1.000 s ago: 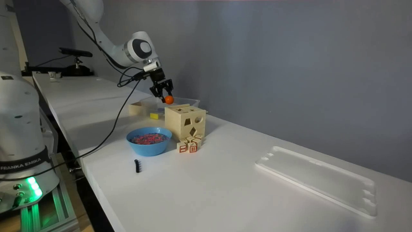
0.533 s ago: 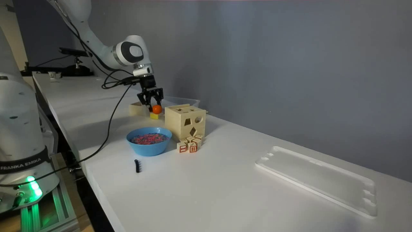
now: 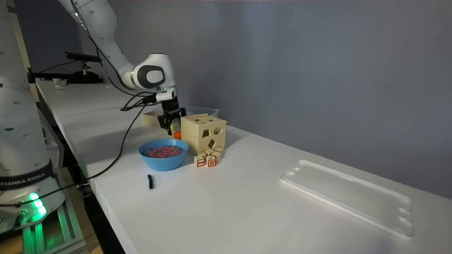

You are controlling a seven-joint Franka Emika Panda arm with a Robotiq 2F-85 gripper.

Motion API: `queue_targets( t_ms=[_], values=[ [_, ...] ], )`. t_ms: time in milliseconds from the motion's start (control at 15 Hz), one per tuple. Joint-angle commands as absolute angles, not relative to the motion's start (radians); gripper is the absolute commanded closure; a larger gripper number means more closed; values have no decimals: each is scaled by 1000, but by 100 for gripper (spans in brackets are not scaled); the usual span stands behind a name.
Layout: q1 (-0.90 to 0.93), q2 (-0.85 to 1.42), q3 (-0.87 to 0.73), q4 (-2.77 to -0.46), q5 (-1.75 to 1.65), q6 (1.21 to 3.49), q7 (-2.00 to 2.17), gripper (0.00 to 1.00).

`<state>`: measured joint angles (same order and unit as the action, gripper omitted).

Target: Move the blue cylindrical block and the orange object from the tote to the table

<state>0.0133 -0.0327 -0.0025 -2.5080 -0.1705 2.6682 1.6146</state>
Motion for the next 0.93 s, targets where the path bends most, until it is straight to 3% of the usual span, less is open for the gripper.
queue_targets(
  t_ms=[0,533,867],
  values=[
    [25,-14,21,-2473,-97,2634,1540,0],
    [54,-190,92,-2500,-131,2676,1498,0],
    [39,-182,120,-2479,-127,2672,1484,0]
  ],
)
